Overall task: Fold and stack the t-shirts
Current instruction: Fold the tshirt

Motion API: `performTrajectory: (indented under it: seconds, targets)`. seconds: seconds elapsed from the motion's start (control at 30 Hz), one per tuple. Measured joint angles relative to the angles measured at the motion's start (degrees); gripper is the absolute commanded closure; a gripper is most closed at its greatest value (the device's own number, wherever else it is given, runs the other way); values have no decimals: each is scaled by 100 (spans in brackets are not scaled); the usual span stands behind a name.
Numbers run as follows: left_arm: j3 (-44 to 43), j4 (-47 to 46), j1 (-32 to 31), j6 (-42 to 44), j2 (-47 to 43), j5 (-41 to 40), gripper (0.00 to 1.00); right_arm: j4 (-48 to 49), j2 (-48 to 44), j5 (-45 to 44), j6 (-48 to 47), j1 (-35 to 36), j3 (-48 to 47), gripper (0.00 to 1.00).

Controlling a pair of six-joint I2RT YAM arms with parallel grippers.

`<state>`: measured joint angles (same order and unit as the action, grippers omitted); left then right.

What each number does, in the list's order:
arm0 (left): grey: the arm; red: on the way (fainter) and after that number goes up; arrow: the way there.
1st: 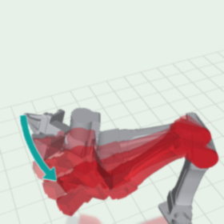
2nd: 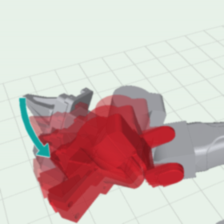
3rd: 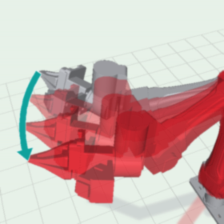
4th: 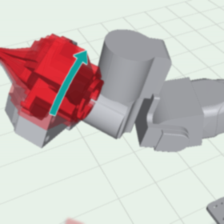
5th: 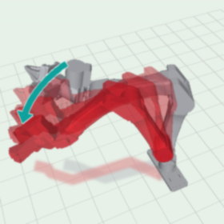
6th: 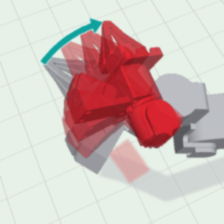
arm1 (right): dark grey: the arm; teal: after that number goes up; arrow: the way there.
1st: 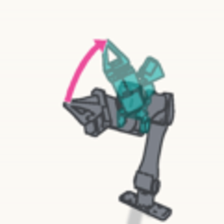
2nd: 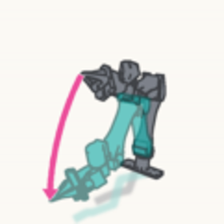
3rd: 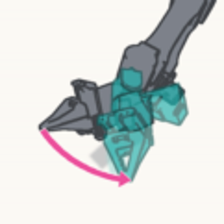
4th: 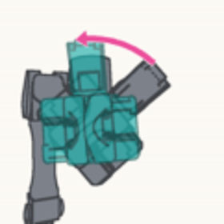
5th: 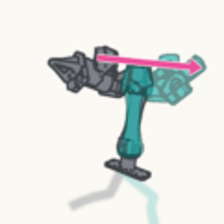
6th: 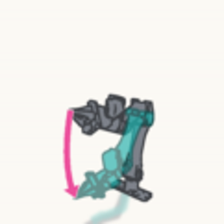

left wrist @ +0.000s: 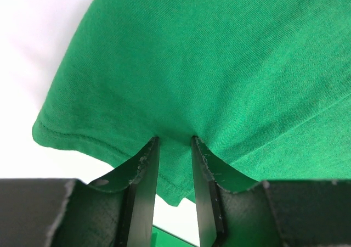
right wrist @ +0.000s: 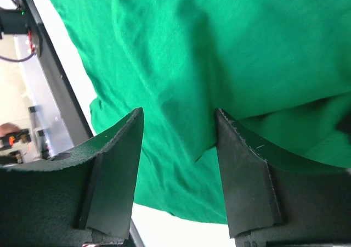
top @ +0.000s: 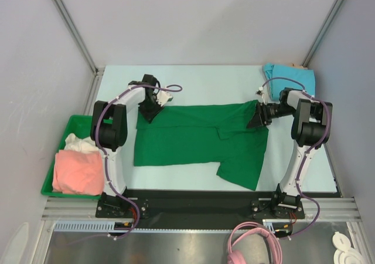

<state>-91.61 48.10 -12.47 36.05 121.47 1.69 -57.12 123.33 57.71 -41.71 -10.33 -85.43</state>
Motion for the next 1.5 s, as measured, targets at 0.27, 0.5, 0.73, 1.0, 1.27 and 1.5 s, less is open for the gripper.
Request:
performTrajectory:
  seconds: [0.27,0.5,0.73,1.0,1.27,1.5]
  targets:
    - [0,0,0,-2,0,4,65,-120,-42,35,-157,-4,385,43]
    - [0,0,0,-7,-4,20,65,-107,-188,-61,-81,7,450,54]
    - [4,0,0,-11,-9,24,66,90,-509,-297,310,15,461,78]
    - [4,0,0,-17,-9,28,66,151,-570,-413,579,72,417,82]
    - [0,4,0,-20,-9,42,66,92,-680,-433,542,107,415,54]
    - [0,7,0,-20,-9,39,66,96,-802,-435,142,46,612,50]
